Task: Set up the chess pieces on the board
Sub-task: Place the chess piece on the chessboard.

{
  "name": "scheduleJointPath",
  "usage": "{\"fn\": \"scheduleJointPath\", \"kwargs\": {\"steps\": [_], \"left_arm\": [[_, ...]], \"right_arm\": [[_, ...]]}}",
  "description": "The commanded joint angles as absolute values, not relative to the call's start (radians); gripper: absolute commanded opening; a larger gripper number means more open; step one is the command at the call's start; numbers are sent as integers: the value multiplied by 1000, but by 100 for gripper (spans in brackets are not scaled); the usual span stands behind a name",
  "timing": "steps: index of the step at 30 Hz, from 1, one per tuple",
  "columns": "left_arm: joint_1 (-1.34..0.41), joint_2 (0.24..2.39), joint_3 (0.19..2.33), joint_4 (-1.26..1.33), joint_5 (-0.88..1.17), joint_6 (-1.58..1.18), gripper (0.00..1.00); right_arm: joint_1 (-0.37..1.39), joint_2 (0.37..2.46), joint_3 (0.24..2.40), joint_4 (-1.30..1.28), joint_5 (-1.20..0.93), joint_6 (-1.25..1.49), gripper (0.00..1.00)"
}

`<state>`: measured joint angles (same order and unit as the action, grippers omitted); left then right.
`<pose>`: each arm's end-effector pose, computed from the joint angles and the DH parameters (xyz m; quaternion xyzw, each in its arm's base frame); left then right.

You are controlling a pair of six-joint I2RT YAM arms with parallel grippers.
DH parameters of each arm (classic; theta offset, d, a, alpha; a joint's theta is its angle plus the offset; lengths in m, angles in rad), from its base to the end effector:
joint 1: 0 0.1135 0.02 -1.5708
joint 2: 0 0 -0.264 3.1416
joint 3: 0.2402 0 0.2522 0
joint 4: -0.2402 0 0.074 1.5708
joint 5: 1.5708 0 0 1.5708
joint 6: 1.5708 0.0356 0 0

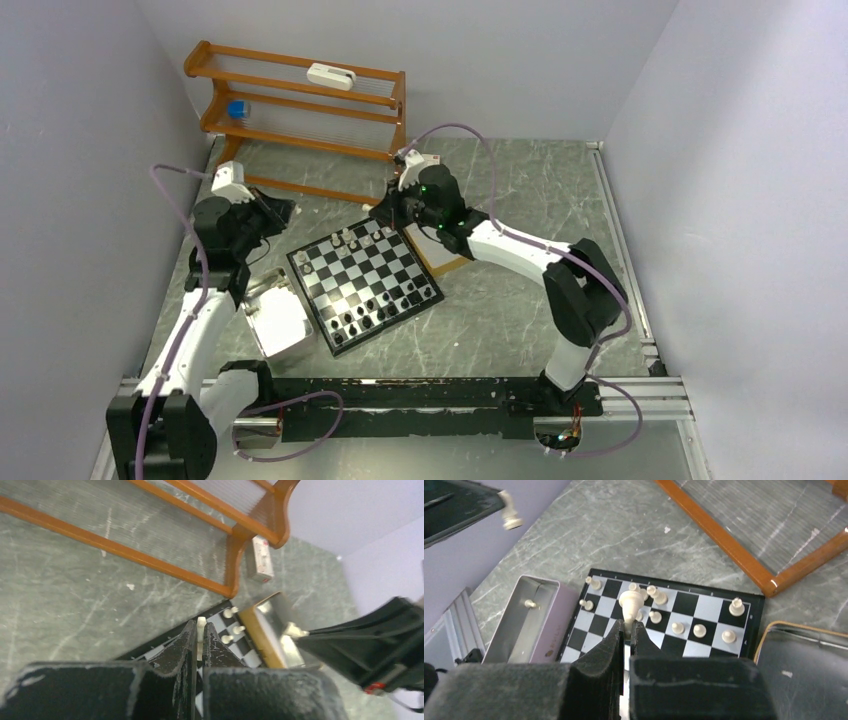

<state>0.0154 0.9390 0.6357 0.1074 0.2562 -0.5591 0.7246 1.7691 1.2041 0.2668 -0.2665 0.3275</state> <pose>0.2223 -0.0056 0.2895 -0.1394 0.7581 -0.2641 0.5797 0.3042 0.2818 0.2600 -0.2346 0.7659 0.3881 0.4557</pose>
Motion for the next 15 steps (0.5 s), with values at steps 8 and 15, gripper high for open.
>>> {"fn": "scheduleJointPath", "kwargs": {"steps": [8, 15], "left_arm": [[-120, 1095, 506, 402, 172, -189, 5], [-106, 1193, 454, 517, 207, -20, 5]], "right_arm": [[697, 1669, 1115, 242, -347, 304, 0], [686, 1613, 1067, 273, -335, 291, 0]]}}
